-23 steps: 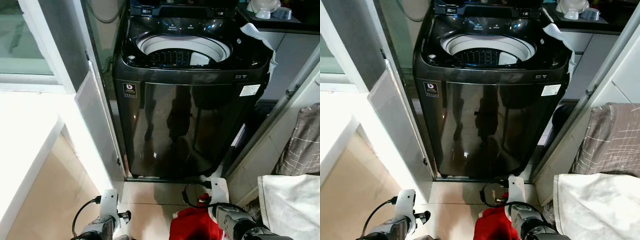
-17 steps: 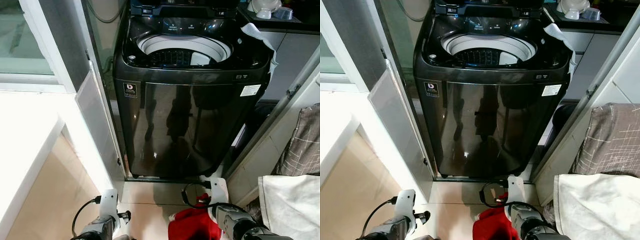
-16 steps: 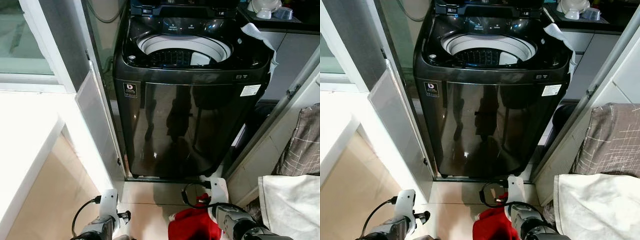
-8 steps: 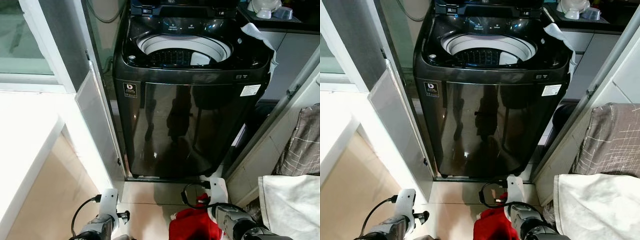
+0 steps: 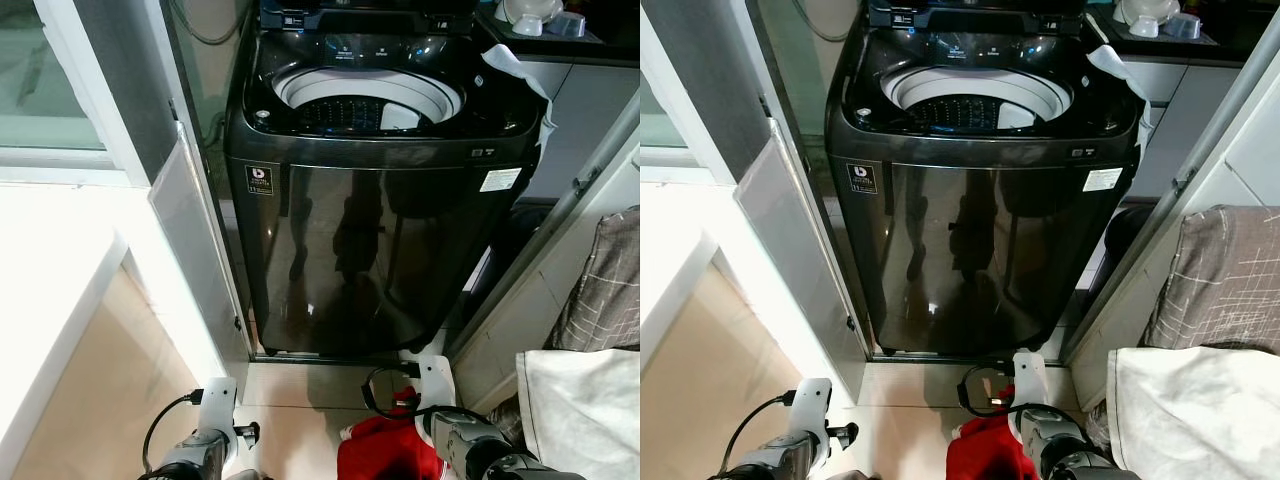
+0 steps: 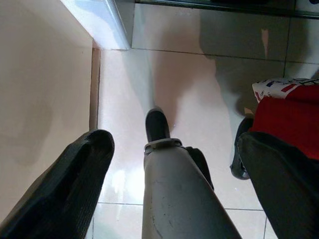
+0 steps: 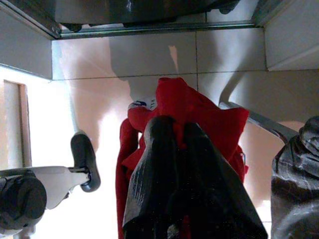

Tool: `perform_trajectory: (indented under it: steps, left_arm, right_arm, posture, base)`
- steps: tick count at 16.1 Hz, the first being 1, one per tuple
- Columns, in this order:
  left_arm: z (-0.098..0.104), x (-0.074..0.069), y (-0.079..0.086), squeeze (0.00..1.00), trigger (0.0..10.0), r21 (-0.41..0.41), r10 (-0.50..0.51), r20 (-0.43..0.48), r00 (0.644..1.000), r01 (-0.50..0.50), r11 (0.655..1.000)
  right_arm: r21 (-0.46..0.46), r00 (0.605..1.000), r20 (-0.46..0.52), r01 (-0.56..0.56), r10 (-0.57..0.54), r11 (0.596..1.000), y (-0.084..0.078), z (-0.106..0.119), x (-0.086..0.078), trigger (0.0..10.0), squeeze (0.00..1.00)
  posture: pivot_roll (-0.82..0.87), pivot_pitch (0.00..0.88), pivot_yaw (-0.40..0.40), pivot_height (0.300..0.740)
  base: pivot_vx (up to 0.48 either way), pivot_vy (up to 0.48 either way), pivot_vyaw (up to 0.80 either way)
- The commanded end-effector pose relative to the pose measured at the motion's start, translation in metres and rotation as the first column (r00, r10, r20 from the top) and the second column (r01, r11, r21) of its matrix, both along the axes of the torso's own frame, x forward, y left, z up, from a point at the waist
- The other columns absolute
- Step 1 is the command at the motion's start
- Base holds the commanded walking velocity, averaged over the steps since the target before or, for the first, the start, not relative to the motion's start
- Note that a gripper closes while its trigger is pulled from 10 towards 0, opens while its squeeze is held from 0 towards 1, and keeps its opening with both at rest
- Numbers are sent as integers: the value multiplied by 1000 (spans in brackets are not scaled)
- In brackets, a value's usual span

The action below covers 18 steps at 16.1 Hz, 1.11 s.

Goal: Clothes washing

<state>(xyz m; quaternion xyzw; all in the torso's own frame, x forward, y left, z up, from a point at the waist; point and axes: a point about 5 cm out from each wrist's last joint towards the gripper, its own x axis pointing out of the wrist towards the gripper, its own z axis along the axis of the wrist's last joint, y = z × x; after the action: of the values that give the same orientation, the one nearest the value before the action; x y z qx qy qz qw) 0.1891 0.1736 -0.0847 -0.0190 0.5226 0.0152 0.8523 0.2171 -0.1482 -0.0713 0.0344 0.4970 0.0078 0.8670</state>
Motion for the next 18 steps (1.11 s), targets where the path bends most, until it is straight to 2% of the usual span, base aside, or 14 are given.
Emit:
perform_trajectory:
  steps: [1,9,18]
  left_arm:
    - [-2,-4,1,0,10000,-1,-9,-16,1000,9,1000]
    - [-4,-9,0,0,10000,4,-22,-26,999,22,1000]
    - [-2,-4,-1,0,10000,16,-68,-19,998,68,998]
  right_arm:
    - [2,1000,26,-8,8,1000,1,6,9,0,0]
    - [-11,999,16,-48,48,999,0,4,7,0,0]
    - [-17,998,16,-56,56,998,-2,4,6,0,0]
  posture:
    - [-65,21,1,740]
    - [-37,0,-26,740]
    - [-48,0,-22,740]
  base:
    - [0,0,0]
    - [0,0,0]
    - [0,0,0]
